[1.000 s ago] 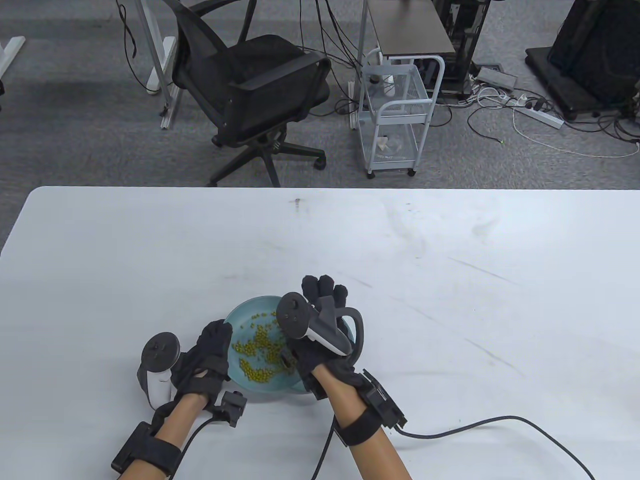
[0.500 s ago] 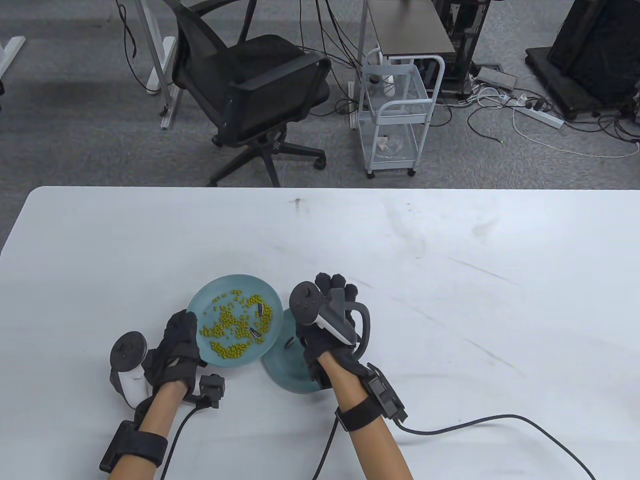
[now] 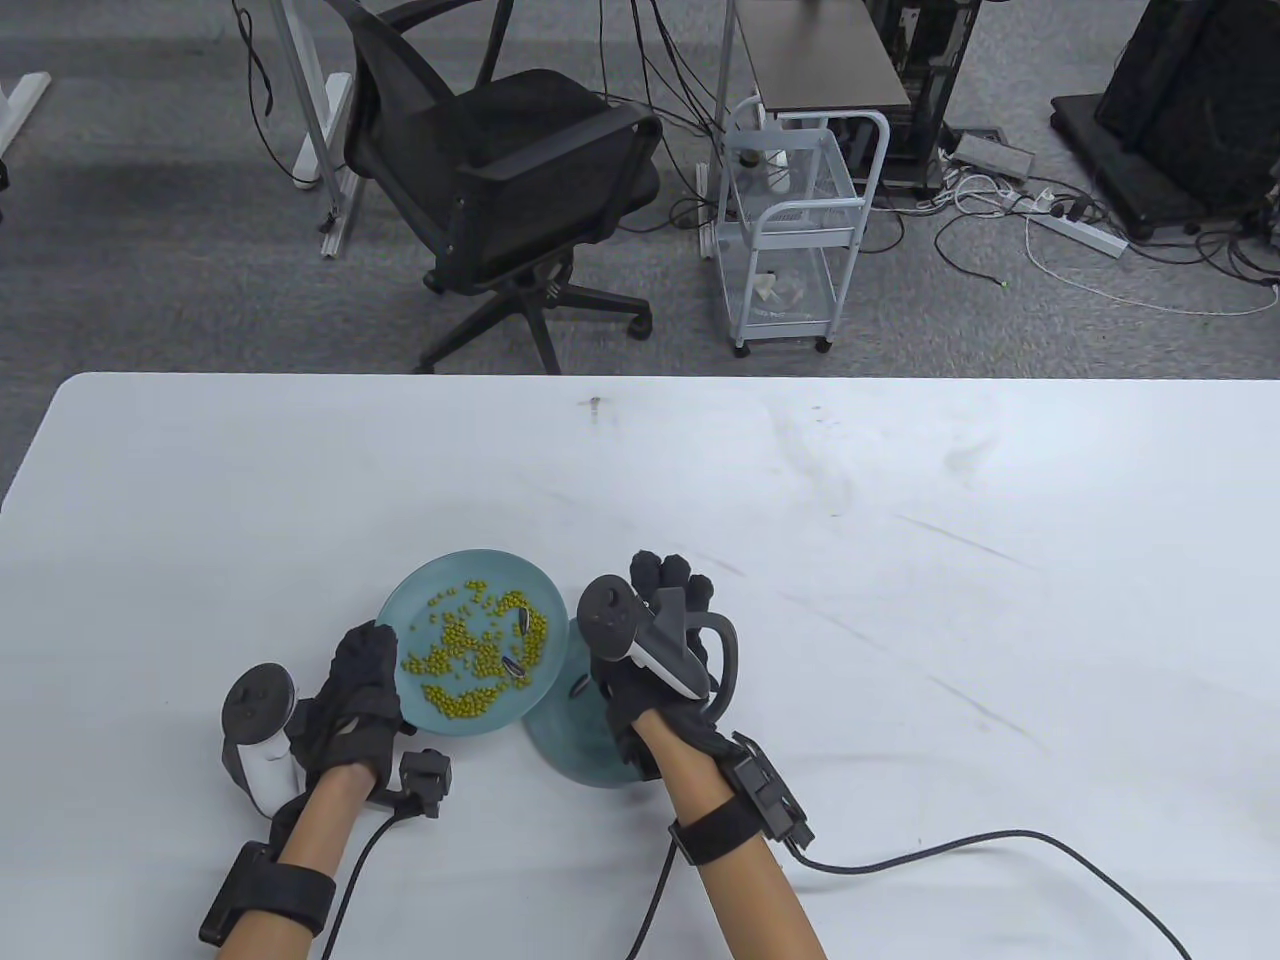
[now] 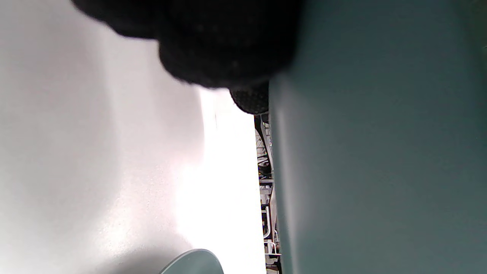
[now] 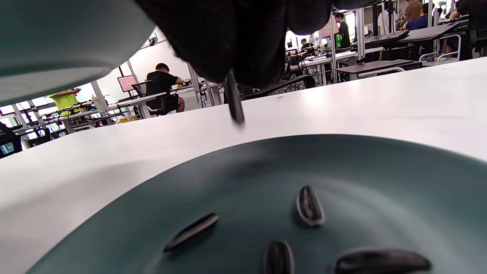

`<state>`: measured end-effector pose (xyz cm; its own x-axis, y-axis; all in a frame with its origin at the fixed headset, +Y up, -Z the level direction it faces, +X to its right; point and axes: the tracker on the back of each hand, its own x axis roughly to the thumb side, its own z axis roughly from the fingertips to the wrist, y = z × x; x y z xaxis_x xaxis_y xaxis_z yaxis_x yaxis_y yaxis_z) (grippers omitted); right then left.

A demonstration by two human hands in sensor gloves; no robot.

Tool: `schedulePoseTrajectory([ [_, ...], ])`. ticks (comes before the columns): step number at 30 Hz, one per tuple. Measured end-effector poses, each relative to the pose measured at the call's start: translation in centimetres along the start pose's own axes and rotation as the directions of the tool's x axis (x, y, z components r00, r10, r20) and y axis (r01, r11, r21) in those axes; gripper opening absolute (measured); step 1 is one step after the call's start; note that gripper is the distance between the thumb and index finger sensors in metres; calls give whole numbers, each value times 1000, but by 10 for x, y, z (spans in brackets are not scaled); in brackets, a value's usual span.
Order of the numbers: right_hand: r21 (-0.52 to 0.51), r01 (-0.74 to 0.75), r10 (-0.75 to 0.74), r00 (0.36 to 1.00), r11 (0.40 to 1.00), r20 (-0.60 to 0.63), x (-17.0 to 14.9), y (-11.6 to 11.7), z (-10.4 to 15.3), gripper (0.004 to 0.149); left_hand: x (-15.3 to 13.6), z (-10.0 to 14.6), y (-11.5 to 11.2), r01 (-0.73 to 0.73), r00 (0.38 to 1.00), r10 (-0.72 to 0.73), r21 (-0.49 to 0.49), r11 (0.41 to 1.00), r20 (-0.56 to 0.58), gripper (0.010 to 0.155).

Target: Pick sunflower seeds with hand pinch into plate

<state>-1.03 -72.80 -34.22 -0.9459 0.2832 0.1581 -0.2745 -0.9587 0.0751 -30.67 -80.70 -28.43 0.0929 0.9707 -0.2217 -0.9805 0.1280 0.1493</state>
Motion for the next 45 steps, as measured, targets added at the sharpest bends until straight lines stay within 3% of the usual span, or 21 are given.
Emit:
schedulePoseTrajectory([
  [22, 0, 22, -22, 1000, 1000, -10, -2, -8, 3, 36, 0, 1, -4, 1, 1000, -1, -21, 1000, 6, 44],
  [36, -61, 57, -53, 996, 997, 67, 19, -33, 16, 36, 0, 2, -10, 11, 1000, -10, -38, 999, 19, 44],
  [40, 13, 127, -127, 985, 992, 116, 25, -31, 17, 37, 0, 5, -17, 36, 999, -34, -59, 998, 30, 44],
  [45, 58, 63, -69, 991, 996, 113, 30, -23, 16, 38, 1, 8, -28, 65, 997, -60, -107, 992, 44, 44],
])
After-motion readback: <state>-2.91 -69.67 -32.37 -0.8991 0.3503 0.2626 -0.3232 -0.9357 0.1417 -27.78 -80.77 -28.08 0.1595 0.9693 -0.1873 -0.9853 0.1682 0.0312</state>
